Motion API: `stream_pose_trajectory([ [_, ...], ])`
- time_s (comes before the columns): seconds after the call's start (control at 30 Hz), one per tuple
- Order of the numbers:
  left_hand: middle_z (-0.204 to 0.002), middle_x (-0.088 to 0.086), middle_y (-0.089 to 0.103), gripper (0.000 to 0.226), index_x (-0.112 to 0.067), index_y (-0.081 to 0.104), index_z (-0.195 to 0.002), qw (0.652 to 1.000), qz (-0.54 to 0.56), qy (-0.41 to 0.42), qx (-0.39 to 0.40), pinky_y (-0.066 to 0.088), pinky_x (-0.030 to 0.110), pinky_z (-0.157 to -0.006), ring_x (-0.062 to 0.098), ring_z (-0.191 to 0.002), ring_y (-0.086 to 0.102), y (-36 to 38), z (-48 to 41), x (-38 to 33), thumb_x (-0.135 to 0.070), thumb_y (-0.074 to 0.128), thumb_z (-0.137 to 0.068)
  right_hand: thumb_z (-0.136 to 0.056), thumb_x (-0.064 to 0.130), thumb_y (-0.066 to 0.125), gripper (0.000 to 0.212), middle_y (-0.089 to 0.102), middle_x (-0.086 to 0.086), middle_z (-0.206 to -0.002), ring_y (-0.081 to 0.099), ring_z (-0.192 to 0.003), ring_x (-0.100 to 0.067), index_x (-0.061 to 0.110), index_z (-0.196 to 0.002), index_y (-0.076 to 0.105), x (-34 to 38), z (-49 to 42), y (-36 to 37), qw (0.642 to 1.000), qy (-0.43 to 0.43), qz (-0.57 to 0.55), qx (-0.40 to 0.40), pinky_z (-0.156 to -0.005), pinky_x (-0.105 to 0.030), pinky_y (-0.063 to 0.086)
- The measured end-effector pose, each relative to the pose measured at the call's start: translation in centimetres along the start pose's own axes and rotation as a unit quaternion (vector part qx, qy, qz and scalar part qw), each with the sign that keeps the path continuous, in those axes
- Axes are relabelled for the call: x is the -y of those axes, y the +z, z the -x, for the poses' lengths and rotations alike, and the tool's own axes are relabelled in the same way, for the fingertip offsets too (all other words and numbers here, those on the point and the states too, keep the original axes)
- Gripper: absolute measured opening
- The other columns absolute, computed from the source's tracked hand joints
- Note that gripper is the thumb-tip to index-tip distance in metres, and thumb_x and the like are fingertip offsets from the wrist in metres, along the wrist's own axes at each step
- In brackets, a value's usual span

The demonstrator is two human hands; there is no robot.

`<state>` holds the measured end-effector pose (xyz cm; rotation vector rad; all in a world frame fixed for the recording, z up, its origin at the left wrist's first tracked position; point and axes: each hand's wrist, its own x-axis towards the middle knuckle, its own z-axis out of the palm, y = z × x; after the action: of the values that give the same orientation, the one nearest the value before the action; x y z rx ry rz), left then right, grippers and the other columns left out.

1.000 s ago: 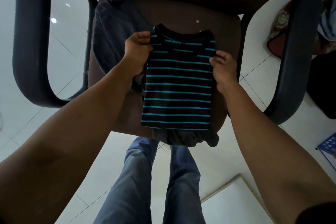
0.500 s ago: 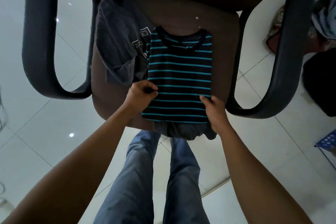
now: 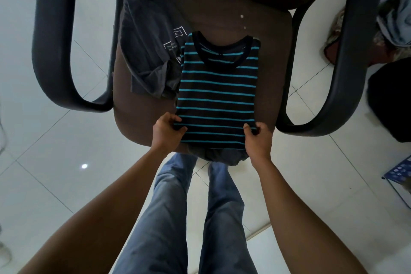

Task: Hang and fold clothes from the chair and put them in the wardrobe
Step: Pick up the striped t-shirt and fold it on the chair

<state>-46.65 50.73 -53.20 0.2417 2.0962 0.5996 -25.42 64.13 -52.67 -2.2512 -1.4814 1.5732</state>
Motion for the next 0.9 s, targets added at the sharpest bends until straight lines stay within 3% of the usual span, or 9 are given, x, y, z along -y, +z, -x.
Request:
stream_pose_trajectory([
  [0.1, -0.109, 0.0, 0.062, 0.038, -0.032, 0.056, -0.092, 0.999, -0.005, 0.033, 0.01, 0.057, 0.043, -0.089, 0.022, -0.102, 0.062, -0.1, -0.1, -0.2, -0.019, 0.084, -0.071, -0.089, 0.022, 0.073, 0.039, 0.057, 0.005, -0.11, 0.058, -0.101, -0.015, 0.018, -0.124, 0.055, 0.5, -0.3, 0.2, 0.999, -0.031, 0.01, -0.039, -0.081, -0.022, 0.048],
  [0.17, -0.105, -0.001, 0.064, 0.037, -0.032, 0.055, -0.089, 0.998, 0.03, 0.038, 0.032, 0.058, 0.044, -0.087, 0.021, -0.101, 0.063, -0.3, -0.2, -0.7, -0.017, 0.085, -0.072, -0.086, 0.026, 0.074, 0.051, 0.057, 0.004, -0.121, 0.058, -0.109, -0.015, 0.022, -0.132, 0.051, 0.5, -0.8, 0.3, 0.998, -0.05, 0.02, -0.016, -0.088, -0.027, 0.051],
  [0.37, -0.09, -0.002, 0.062, 0.023, -0.021, 0.062, -0.079, 0.995, 0.061, 0.01, 0.076, 0.051, 0.024, -0.072, 0.015, -0.086, 0.059, -0.3, -0.7, -2.6, -0.005, 0.079, -0.08, -0.084, 0.033, 0.076, 0.075, 0.059, 0.004, -0.133, 0.058, -0.12, -0.016, 0.029, -0.146, 0.035, 1.4, -1.9, 0.1, 0.994, -0.078, 0.059, 0.054, -0.104, -0.038, 0.049],
  [0.53, -0.095, -0.001, 0.067, 0.013, -0.014, 0.07, -0.089, 0.992, 0.089, -0.02, 0.087, 0.053, 0.015, -0.069, 0.012, -0.086, 0.062, -0.8, 0.2, -2.9, -0.008, 0.079, -0.082, -0.086, 0.021, 0.075, 0.067, 0.064, 0.008, -0.127, 0.061, -0.117, -0.008, 0.034, -0.142, 0.04, 1.9, -1.4, -0.9, 0.994, -0.096, -0.006, 0.06, -0.104, -0.038, 0.051],
  [0.63, -0.101, 0.003, 0.07, 0.013, -0.014, 0.071, -0.09, 0.991, 0.112, -0.027, 0.075, 0.057, 0.024, -0.079, 0.016, -0.092, 0.066, -1.5, 0.5, -3.0, -0.01, 0.08, -0.081, -0.085, 0.017, 0.073, 0.063, 0.062, 0.009, -0.128, 0.061, -0.115, -0.005, 0.036, -0.137, 0.043, 2.5, -0.8, -1.4, 0.991, -0.112, -0.052, 0.055, -0.101, -0.033, 0.053],
  [0.7, -0.103, 0.005, 0.071, 0.013, -0.015, 0.07, -0.089, 0.989, 0.124, -0.033, 0.068, 0.058, 0.029, -0.082, 0.018, -0.094, 0.068, -1.7, 0.8, -3.1, -0.011, 0.08, -0.081, -0.084, 0.016, 0.073, 0.067, 0.057, 0.009, -0.133, 0.059, -0.118, -0.006, 0.038, -0.138, 0.04, 2.7, -0.7, -1.5, 0.989, -0.112, -0.062, 0.068, -0.102, -0.034, 0.052],
  [0.9, -0.103, 0.004, 0.069, 0.012, -0.013, 0.069, -0.094, 0.983, 0.163, -0.038, 0.078, 0.057, 0.018, -0.072, 0.016, -0.094, 0.067, -1.4, 1.6, -3.6, -0.008, 0.075, -0.085, -0.082, 0.022, 0.08, 0.09, 0.043, 0.011, -0.145, 0.047, -0.131, -0.008, 0.039, -0.151, 0.025, 3.3, -1.2, -1.6, 0.981, -0.121, -0.017, 0.153, -0.109, -0.034, 0.044],
])
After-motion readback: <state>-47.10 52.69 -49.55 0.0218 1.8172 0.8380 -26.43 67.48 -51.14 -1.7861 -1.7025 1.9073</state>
